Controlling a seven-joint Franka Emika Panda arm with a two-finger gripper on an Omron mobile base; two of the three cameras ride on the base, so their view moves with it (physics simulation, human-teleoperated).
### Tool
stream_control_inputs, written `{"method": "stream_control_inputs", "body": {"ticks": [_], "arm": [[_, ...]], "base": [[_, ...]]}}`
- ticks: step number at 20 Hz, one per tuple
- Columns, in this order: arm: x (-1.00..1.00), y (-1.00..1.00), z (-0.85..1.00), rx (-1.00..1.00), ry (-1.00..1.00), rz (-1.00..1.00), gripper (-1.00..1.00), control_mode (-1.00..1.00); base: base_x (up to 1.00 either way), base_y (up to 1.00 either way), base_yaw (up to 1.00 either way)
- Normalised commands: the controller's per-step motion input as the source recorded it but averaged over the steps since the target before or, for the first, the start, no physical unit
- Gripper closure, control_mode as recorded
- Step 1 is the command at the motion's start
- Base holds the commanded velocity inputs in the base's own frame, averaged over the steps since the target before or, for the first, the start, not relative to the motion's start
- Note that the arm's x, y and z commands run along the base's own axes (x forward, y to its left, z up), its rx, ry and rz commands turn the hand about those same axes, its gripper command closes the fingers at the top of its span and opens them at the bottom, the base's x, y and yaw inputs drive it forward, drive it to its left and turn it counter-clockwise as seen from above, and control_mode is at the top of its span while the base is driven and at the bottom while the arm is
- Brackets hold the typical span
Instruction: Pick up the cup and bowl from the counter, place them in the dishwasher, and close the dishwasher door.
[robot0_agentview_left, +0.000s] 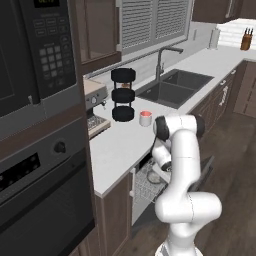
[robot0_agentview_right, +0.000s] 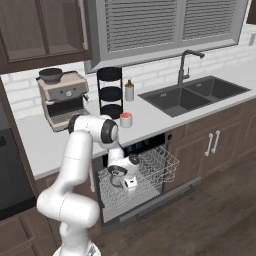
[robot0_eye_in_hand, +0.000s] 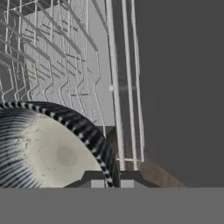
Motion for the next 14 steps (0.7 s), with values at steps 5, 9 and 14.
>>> {"method": "stream_control_inputs", "body": {"ticks": [5, 9, 14], "arm": [[0.06, 0.05, -0.75, -0.08, 0.0, 0.0, 1.0, -1.0], [-0.18, 0.02, -0.31, -0.06, -0.01, 0.0, 1.0, -1.0], [-0.07, 0.29, 0.0, -0.02, -0.07, 0.0, -1.0, -1.0]], "base": [[0.0, 0.0, 0.0], [0.0, 0.0, 0.0], [0.0, 0.0, 0.0]]}}
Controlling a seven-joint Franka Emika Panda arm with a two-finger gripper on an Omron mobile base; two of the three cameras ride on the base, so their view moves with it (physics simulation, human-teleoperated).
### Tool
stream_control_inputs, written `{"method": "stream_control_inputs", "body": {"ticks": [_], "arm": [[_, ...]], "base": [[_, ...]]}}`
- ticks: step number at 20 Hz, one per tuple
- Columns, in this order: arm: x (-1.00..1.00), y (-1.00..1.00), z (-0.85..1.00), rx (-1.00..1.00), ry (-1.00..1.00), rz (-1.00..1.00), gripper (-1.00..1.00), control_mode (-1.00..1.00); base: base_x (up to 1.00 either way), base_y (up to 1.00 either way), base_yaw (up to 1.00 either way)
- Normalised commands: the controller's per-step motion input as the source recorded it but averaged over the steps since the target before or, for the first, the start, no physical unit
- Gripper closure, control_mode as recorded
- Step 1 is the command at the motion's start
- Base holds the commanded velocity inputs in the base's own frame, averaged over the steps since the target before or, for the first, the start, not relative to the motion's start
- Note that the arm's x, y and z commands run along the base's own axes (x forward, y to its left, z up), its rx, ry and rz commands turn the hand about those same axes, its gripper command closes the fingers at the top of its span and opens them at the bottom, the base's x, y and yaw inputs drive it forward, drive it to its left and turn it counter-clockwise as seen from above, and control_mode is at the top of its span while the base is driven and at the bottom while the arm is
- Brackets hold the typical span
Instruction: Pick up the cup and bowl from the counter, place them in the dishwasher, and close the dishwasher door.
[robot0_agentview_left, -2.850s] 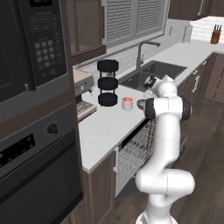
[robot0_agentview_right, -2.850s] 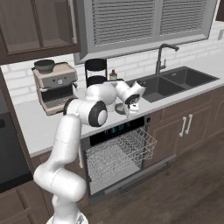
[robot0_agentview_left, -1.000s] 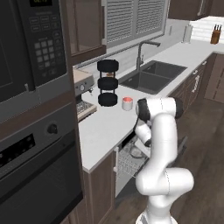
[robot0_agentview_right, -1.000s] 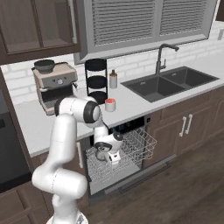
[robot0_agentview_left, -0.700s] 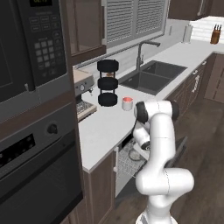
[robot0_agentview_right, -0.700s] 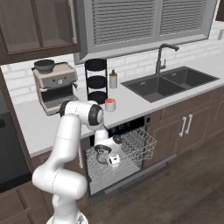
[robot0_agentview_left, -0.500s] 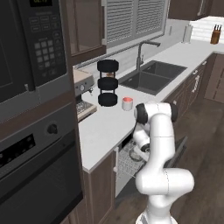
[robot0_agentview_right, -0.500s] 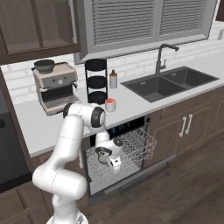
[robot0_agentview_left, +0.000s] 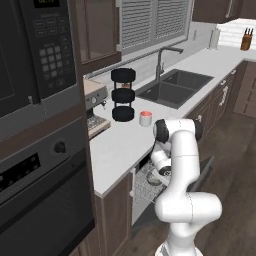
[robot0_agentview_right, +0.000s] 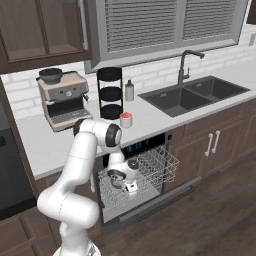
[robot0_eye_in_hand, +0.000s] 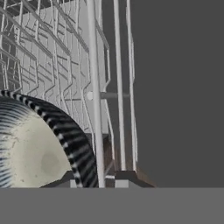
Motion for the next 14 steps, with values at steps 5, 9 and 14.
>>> {"method": "stream_control_inputs", "body": {"ticks": [5, 9, 14], "arm": [[0.03, 0.31, 0.06, -0.01, -0.07, 0.0, -1.0, -1.0], [0.16, 0.09, 0.22, 0.0, -0.09, 0.0, -1.0, -1.0], [0.06, -0.01, 0.73, 0.0, -0.15, 0.0, -1.0, -1.0]], "base": [[0.0, 0.0, 0.0], [0.0, 0.0, 0.0], [0.0, 0.0, 0.0]]}}
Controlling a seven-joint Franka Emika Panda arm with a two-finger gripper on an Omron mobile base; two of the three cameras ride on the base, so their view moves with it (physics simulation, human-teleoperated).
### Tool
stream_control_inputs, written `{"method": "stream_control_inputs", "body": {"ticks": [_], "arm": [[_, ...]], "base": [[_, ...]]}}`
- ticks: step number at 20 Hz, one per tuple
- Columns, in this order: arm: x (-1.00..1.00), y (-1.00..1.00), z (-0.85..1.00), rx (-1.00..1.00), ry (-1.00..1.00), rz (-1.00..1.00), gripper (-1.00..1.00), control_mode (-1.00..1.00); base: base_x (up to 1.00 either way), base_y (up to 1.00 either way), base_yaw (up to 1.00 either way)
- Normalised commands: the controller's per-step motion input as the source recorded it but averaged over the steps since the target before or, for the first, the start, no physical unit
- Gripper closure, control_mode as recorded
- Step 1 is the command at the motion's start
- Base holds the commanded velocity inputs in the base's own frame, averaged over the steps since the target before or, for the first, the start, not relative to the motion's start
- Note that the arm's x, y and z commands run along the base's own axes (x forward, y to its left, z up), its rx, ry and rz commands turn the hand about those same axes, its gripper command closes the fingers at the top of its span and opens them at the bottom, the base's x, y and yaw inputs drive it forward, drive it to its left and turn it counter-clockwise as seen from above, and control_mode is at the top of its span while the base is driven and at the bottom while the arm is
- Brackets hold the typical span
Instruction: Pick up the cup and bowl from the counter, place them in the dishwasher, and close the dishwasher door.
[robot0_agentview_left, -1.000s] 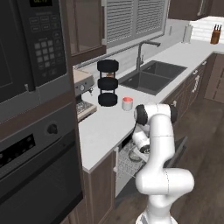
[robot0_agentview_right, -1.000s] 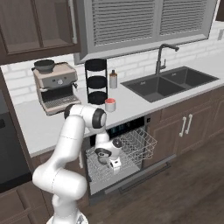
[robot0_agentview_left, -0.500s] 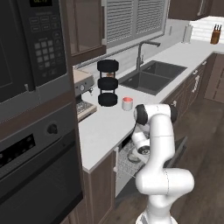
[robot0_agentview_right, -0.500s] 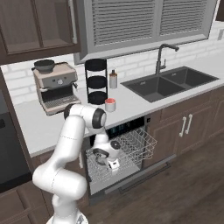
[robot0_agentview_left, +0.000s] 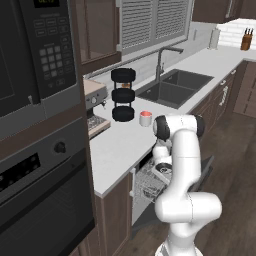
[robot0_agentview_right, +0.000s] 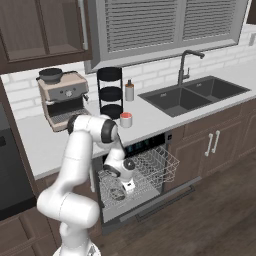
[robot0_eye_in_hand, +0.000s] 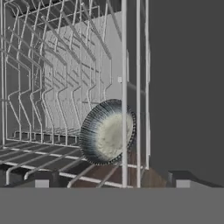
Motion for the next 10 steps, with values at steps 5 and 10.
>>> {"method": "stream_control_inputs", "body": {"ticks": [5, 10], "arm": [[-0.07, -0.11, 1.0, 0.02, -0.11, 0.0, -1.0, -1.0], [-0.19, -0.15, 1.0, 0.09, -0.05, 0.0, -1.0, -1.0]], "base": [[0.0, 0.0, 0.0], [0.0, 0.0, 0.0]]}}
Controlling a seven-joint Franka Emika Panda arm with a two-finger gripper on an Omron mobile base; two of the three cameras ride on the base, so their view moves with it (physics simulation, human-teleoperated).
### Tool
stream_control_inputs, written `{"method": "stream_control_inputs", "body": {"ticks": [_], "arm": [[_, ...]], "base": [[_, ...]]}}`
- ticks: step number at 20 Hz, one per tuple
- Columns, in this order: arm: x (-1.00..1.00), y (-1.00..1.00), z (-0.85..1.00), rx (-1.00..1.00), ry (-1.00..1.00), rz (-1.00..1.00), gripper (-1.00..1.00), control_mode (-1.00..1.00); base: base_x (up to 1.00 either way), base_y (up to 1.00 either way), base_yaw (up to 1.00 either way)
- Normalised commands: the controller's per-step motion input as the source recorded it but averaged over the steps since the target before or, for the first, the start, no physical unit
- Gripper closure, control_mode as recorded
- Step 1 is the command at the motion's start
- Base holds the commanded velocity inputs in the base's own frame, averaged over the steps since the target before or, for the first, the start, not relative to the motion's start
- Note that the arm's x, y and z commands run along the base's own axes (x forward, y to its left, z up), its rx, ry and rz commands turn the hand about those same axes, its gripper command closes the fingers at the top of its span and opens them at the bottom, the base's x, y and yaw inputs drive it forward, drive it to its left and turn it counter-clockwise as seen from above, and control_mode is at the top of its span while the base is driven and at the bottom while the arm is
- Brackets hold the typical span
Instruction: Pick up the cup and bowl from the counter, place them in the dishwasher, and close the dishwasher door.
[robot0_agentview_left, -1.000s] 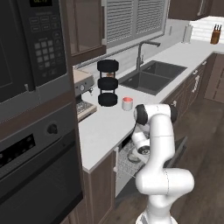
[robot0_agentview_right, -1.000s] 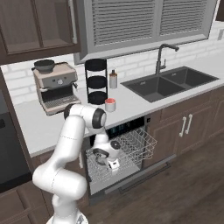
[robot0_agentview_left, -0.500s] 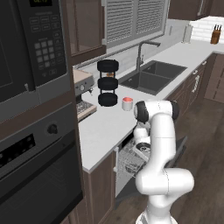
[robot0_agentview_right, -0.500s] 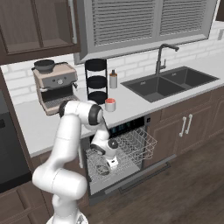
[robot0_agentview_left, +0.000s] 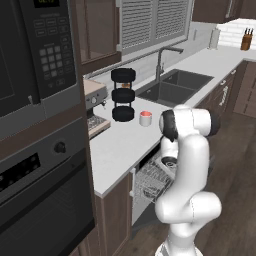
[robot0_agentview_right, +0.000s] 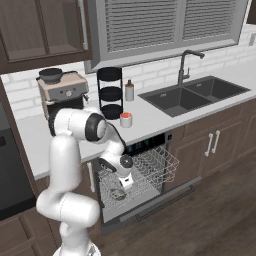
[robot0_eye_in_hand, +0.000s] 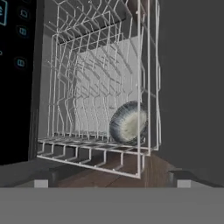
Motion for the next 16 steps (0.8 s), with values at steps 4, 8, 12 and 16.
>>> {"method": "stream_control_inputs", "body": {"ticks": [4, 8, 12, 16], "arm": [[-0.03, -0.24, 1.0, 0.12, -0.05, 0.0, -1.0, -1.0], [0.0, -0.33, 1.0, 0.14, -0.05, 0.0, -1.0, -1.0], [0.0, -0.31, 1.0, 0.16, -0.02, 0.0, -1.0, -1.0], [0.17, -0.16, 1.0, 0.16, 0.0, 0.0, -1.0, -1.0]], "base": [[0.0, 0.0, 0.0], [0.0, 0.0, 0.0], [0.0, 0.0, 0.0], [0.0, 0.0, 0.0]]}}
